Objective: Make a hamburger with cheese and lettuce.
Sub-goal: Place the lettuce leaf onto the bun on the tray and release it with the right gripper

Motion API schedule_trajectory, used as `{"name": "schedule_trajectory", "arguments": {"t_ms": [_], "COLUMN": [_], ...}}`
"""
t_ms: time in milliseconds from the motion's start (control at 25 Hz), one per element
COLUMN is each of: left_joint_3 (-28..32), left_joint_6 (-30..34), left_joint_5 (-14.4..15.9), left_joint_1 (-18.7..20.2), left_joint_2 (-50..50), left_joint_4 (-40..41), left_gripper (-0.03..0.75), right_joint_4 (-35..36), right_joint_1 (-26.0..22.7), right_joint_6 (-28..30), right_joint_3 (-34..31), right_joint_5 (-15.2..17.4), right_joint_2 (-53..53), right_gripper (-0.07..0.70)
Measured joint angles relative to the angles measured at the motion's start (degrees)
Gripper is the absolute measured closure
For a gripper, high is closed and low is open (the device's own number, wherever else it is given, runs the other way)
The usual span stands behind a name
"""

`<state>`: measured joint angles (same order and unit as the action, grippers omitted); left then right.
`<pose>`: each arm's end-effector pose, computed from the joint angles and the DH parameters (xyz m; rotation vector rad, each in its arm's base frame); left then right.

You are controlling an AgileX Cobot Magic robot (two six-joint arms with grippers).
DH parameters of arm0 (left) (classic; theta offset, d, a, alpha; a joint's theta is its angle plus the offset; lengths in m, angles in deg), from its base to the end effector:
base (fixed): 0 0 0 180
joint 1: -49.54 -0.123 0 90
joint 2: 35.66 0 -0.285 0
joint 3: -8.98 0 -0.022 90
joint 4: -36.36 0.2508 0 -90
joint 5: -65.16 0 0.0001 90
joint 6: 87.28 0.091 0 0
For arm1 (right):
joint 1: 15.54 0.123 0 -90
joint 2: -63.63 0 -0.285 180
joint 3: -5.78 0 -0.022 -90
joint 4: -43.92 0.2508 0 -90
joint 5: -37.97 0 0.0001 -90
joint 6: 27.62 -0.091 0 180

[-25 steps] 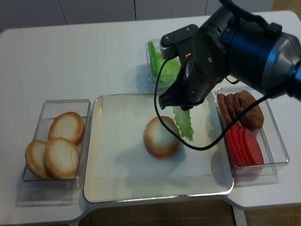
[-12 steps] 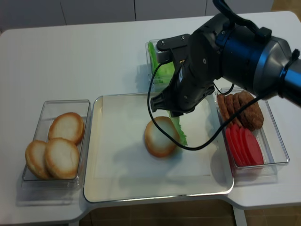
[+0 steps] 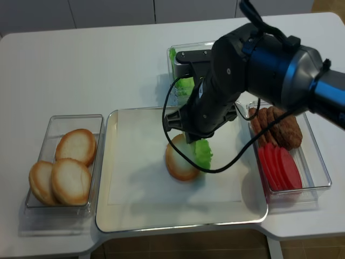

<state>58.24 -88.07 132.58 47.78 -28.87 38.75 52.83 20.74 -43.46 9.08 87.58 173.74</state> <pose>-0.0115 0.0032 0.2648 -0.0530 2.1541 0.0606 0.3008 0.2341 0.2565 -0.3917 2.7736 0.4324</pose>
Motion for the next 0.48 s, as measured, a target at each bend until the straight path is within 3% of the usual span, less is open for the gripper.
{"name": "schedule_trajectory", "arguments": {"t_ms": [480], "left_joint_3": [0.0], "left_joint_6": [0.0], "left_joint_5": [0.0], "left_joint_1": [0.0], "left_joint_2": [0.0], "left_joint_4": [0.0], "left_gripper": [0.239], "right_joint_4": [2.8], "right_joint_1": [0.0], "right_joint_6": [0.0], "right_joint_3": [0.0], "right_joint_5": [-2.0], "right_joint_2": [0.4], "right_gripper": [0.622]}}
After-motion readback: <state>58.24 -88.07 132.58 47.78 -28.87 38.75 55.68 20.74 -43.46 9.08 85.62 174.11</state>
